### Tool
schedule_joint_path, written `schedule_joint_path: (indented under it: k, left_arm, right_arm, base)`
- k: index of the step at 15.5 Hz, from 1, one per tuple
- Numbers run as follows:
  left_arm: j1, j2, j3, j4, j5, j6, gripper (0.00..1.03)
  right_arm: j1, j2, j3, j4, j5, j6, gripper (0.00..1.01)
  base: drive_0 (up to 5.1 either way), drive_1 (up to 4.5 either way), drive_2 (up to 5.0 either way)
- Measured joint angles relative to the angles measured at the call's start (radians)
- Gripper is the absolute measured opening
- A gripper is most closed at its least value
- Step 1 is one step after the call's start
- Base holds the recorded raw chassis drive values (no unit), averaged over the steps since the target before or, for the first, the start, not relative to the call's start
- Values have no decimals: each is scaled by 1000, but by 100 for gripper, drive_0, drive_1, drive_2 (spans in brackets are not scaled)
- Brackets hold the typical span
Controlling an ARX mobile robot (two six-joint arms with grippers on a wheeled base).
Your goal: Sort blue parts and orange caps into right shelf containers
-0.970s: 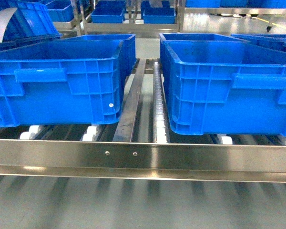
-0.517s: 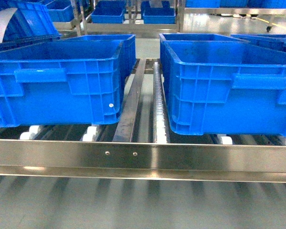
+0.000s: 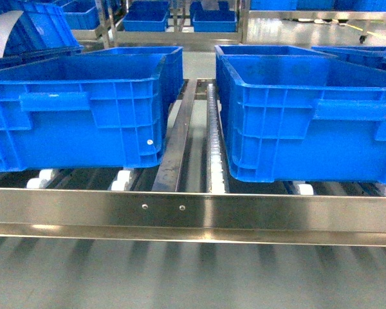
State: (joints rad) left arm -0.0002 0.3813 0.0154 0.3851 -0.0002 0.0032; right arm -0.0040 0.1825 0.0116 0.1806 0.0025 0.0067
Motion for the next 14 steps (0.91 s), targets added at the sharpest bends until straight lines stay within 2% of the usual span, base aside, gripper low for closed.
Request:
schedule_joint_path:
  k: [1,3,4,10,11,12,13,14]
  left_arm:
    - [0,-22,0,-31,0,0,2]
    - [0,-71,0,-75,-3,0,2]
    - [0,-93,0,-92,0,0,2]
    - [0,-204,0,-207,0,0,2]
    - [0,-254,1,-275,-2,0,2]
    - [0,-369,0,-394,-2,-1,2]
    - [0,-371,5,-372,-4,0,2]
    - [0,-372,0,-399,-1,0,2]
  right_arm:
    - [0,-15,0,-18,0,0,2]
    - [0,-166,0,-191,-2,0,2]
    - [4,-179,5,-166,-3,0,2]
    - [4,-178,0,-186,-2,0,2]
    - [4,-178,0,-186,-2,0,2]
    - [3,-178,0,-186,-2,0,2]
    - [4,-178,0,-185,-3,0,2]
    - [4,-178,0,-187,-1,0,2]
  base:
    - [0,0,0]
    - [0,0,0]
    - [0,0,0]
    - [0,0,0]
    - [0,0,0]
    - [0,0,0]
    - [0,0,0]
    - [0,0,0]
